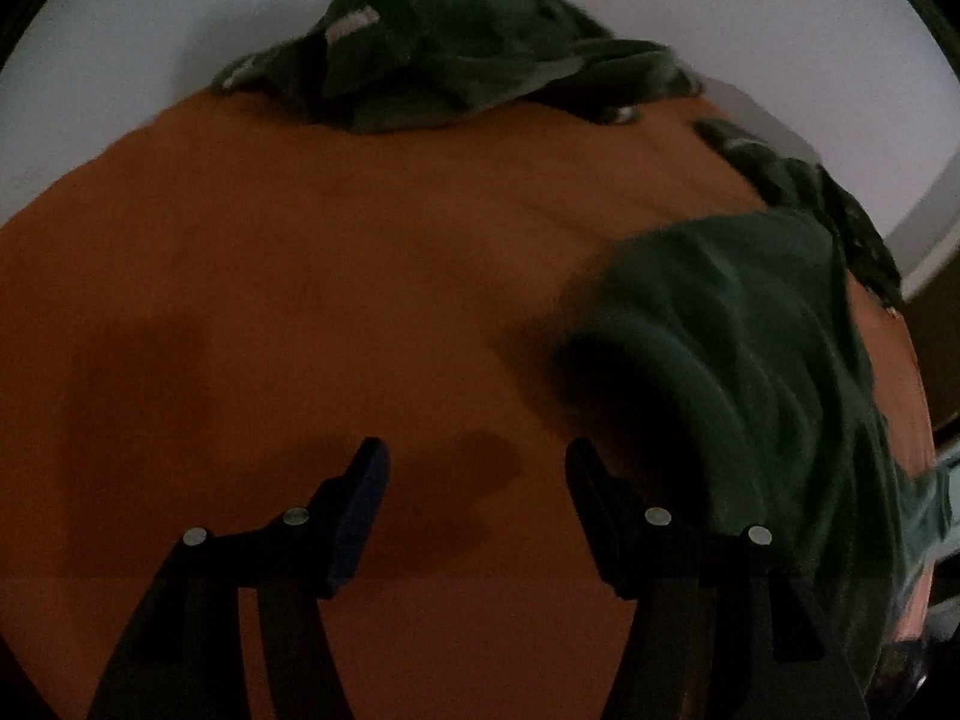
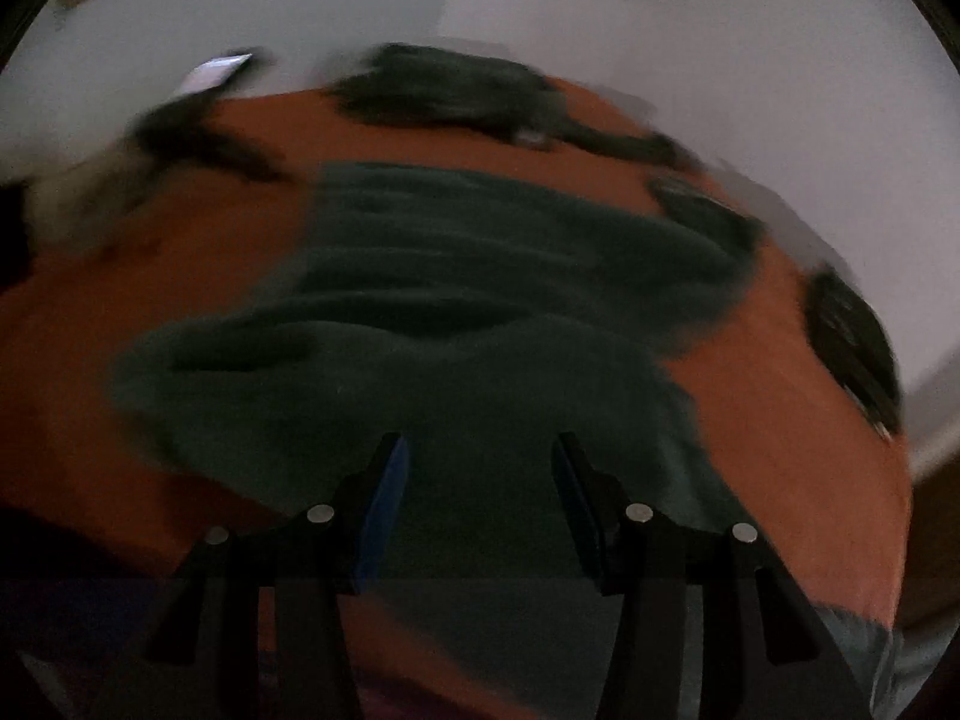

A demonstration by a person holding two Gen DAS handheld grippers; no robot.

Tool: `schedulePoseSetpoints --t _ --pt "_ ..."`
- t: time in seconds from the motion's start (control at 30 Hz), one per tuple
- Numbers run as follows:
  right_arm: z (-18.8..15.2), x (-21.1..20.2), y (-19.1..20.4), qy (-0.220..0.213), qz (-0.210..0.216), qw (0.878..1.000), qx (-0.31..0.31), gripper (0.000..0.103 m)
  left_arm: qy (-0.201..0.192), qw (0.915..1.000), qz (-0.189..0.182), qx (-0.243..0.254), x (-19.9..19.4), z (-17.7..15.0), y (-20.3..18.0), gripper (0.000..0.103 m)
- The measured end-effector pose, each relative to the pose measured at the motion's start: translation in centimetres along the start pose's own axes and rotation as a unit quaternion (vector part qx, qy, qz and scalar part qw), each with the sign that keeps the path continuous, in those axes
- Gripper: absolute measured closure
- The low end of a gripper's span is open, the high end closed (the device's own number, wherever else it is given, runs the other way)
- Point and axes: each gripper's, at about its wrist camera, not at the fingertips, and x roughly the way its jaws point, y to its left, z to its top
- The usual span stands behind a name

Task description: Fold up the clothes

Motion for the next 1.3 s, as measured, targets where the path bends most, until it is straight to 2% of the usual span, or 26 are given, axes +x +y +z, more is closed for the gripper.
schedulePoseSetpoints --t 0.07,0.13,0.2,0.27,0.3,0.33,0.43,0.47,0.5,0.53,0.6,0.67,0.73,0.77,0.8,0.9,1.03,1.1,1.2,1.3 --pt "1.0 0.1 3.4 -0.003 0.009 0.998 -0.062 0.054 -0.003 0.9999 -0.015 -0.004 0.8 0.9 -0.2 0.04" --pt "1.5 0.2 6.5 -0.012 0.001 0.991 -0.134 0.054 -0.005 0.9996 -0.029 0.007 1.2 1.4 -1.1 0.04" --pt "1.4 0.4 10.1 -0.024 -0.012 0.974 -0.226 0.054 -0.004 0.999 -0.038 0.022 1.6 1.4 -2.0 0.041" --pt "1.0 0.7 12.9 -0.026 -0.01 0.958 -0.285 0.054 0.002 0.9984 -0.046 0.033 2.5 1.1 -2.9 0.055" --pt "0.9 1.0 14.1 -0.02 0.001 0.954 -0.3 0.054 0.005 0.998 -0.05 0.037 3.0 1.0 -3.3 0.062" --pt "0.8 1.4 15.2 -0.014 0.012 0.949 -0.315 0.054 0.008 0.9976 -0.054 0.042 3.4 0.9 -3.6 0.065" --pt "0.5 2.3 18.1 0.005 0.038 0.939 -0.341 0.054 0.001 0.9962 -0.087 0.008 4.1 1.5 -3.4 0.065" --pt "0.3 2.6 19.3 0.008 0.038 0.934 -0.354 0.054 0.0 0.996 -0.089 0.003 4.3 1.6 -3.4 0.068" --pt "0.0 2.8 20.3 0.008 0.034 0.929 -0.367 0.054 -0.002 0.9964 -0.084 0.008 4.4 1.6 -3.6 0.074" --pt "-0.2 2.9 21.3 0.008 0.032 0.925 -0.38 0.054 -0.004 0.9968 -0.078 0.017 4.5 1.6 -3.8 0.091" --pt "-0.7 3.0 22.7 0.008 0.029 0.916 -0.4 0.054 -0.028 0.9973 -0.065 0.022 3.6 1.3 -3.6 0.094" --pt "-1.2 3.4 24.2 0.002 0.011 0.905 -0.425 0.054 -0.061 0.9968 -0.044 0.026 2.3 1.1 -3.3 0.095" --pt "-1.5 4.1 25.2 -0.002 -0.023 0.899 -0.438 0.055 -0.077 0.9961 -0.036 0.024 1.5 1.5 -2.8 0.095" --pt "-1.5 4.6 25.7 -0.004 -0.044 0.896 -0.442 0.07 -0.079 0.9959 -0.033 0.029 1.1 1.8 -2.5 0.095" --pt "-1.4 4.8 25.9 -0.007 -0.056 0.896 -0.439 0.089 -0.078 0.9958 -0.03 0.037 0.8 2.0 -2.2 0.095" --pt "0.0 4.4 25.0 -0.022 -0.056 0.918 -0.393 0.091 -0.075 0.9943 -0.007 0.076 0.2 2.4 -1.4 0.095" --pt "1.4 2.1 23.3 -0.061 -0.054 0.932 -0.353 0.092 -0.068 0.9875 0.028 0.14 -0.3 3.2 -1.2 0.095" --pt "2.1 0.8 22.2 -0.078 -0.044 0.941 -0.326 0.092 -0.056 0.9869 0.034 0.148 0.2 4.8 -1.0 0.094" --pt "4.1 -2.5 19.1 -0.125 -0.023 0.962 -0.243 0.093 -0.034 0.9861 0.035 0.159 2.1 5.8 -1.8 0.093" --pt "5.6 -4.4 16.4 -0.143 -0.011 0.972 -0.187 0.093 -0.038 0.9845 0.031 0.169 2.5 5.7 -2.6 0.093"
